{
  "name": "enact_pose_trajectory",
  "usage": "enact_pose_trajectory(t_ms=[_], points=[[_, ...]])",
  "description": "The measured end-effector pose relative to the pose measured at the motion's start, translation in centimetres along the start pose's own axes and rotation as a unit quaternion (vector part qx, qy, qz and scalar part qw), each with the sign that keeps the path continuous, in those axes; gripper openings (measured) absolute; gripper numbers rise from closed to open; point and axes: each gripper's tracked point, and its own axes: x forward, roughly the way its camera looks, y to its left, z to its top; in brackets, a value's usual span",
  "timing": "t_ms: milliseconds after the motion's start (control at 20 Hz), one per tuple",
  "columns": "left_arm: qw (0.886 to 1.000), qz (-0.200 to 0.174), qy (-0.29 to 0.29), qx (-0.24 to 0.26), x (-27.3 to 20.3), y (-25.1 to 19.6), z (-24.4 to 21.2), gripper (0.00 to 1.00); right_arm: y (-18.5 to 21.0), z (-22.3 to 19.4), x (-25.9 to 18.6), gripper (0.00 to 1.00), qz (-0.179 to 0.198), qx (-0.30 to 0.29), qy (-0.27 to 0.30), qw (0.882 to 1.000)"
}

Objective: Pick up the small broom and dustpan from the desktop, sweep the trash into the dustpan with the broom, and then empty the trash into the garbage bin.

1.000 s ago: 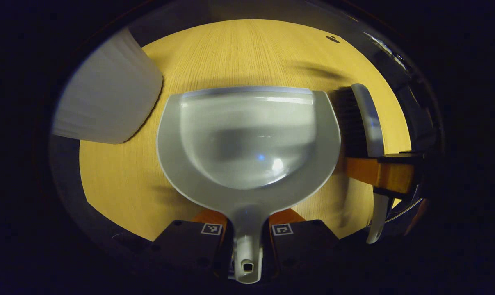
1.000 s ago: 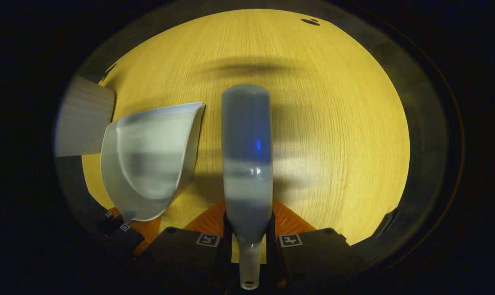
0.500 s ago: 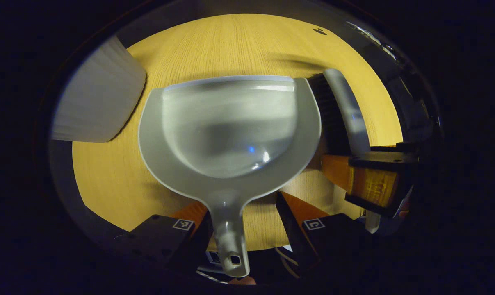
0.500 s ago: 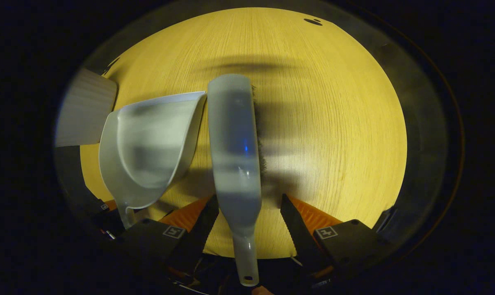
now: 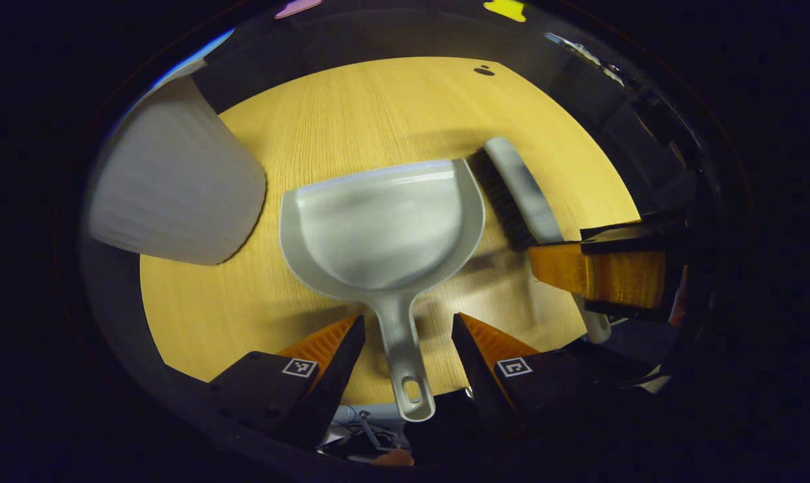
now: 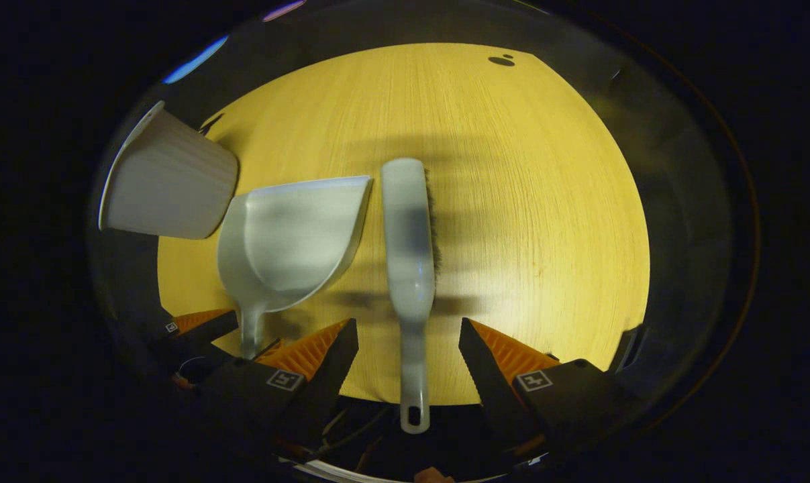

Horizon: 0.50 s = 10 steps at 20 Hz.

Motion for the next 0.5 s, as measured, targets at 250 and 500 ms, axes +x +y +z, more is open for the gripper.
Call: enact_pose_trajectory(t_ms=[250,500], points=[[0.991,0.013,-0.127,0.041,-5.9,-0.1,1.7,0.8,0.1,-0.2,-6.3,0.94,-0.009,-0.048,-0.102,0.994],[0.966,0.023,-0.249,0.065,-12.4,0.1,2.5,0.8,2.9,0.9,-13.3,0.98,0.004,-0.063,-0.222,0.973]])
